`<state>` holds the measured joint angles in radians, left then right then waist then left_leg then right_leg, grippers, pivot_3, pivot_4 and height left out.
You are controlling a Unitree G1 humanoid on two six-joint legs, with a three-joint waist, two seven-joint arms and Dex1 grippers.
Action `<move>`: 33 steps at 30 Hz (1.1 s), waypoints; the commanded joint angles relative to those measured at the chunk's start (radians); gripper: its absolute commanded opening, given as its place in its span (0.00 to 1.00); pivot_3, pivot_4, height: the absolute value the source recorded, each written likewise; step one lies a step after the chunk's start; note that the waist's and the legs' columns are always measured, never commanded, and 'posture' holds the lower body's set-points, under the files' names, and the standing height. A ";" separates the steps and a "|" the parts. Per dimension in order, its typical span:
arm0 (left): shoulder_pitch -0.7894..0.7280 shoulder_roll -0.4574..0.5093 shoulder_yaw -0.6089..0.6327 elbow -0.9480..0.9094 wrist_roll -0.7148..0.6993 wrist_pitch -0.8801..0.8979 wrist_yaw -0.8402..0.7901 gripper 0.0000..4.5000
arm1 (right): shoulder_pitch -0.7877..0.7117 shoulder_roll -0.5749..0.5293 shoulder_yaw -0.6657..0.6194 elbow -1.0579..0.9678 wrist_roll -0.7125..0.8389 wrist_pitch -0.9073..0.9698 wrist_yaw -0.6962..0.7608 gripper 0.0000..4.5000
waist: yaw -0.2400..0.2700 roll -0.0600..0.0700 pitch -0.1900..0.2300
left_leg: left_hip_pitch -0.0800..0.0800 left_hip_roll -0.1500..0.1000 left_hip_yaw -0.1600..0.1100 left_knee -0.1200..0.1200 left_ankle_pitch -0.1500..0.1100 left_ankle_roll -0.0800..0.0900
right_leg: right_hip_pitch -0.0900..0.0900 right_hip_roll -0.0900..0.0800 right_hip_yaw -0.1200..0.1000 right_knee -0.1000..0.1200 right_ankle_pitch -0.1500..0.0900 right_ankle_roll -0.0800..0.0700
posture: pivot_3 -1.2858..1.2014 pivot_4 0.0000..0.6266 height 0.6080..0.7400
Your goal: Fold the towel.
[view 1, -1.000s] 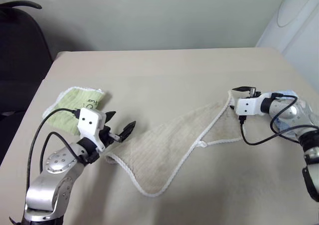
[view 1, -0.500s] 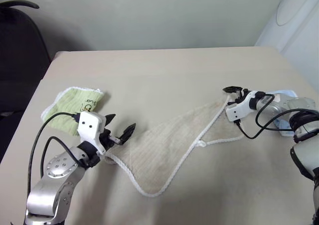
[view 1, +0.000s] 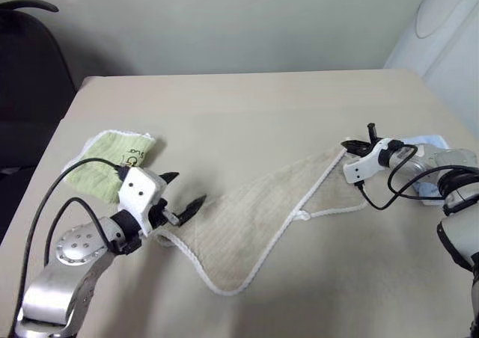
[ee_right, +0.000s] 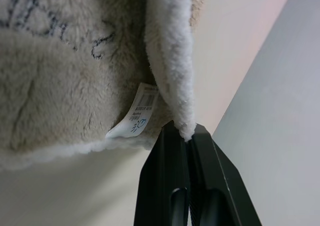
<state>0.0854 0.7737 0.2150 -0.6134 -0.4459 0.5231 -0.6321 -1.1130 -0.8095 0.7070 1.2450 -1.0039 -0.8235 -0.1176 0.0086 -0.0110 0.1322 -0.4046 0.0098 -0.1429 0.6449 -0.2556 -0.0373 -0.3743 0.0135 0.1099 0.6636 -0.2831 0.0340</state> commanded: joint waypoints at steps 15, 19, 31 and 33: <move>0.121 0.298 -0.131 -0.106 0.058 -0.194 -0.488 1.00 | 0.153 -0.115 -0.167 -0.179 0.222 -0.033 0.119 0.00 | 0.003 0.000 0.000 | -0.010 0.003 0.001 0.000 0.000 -0.001 | -0.010 0.000 0.000 0.000 0.001 -0.001 | 0.52 0.24 1.00; 0.104 0.279 -0.192 -0.105 0.103 -0.213 -0.476 1.00 | 0.238 -0.164 -0.225 -0.287 0.294 -0.033 0.191 0.00 | 0.004 0.000 0.000 | -0.011 0.003 0.001 0.000 0.000 -0.001 | -0.010 0.000 0.000 0.000 0.001 -0.001 | 0.52 0.24 1.00; 0.038 0.252 -0.384 -0.087 0.192 -0.239 -0.499 1.00 | 0.488 -0.233 -0.396 -0.635 0.455 0.056 0.359 0.00 | 0.003 0.000 0.000 | -0.011 0.004 0.002 0.001 0.000 -0.001 | -0.011 0.000 0.000 0.000 0.001 0.000 | 0.52 0.24 1.00; 0.023 0.241 -0.436 -0.065 0.254 -0.275 -0.495 1.00 | 0.526 -0.235 -0.419 -0.690 0.476 0.070 0.383 0.00 | 0.003 0.000 0.000 | -0.011 0.004 0.002 0.001 0.000 -0.001 | -0.010 0.000 0.000 0.000 0.001 0.000 | 0.52 0.24 1.00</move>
<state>0.1121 1.0256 -0.1862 -0.6808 -0.2295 0.2850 -1.1279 -0.5954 -1.0222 0.3349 0.6093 -0.5677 -0.7621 0.2457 0.0118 -0.0106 0.1318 -0.4156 0.0135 -0.1414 0.6460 -0.2554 -0.0384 -0.3850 0.0138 0.1102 0.6636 -0.2818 0.0340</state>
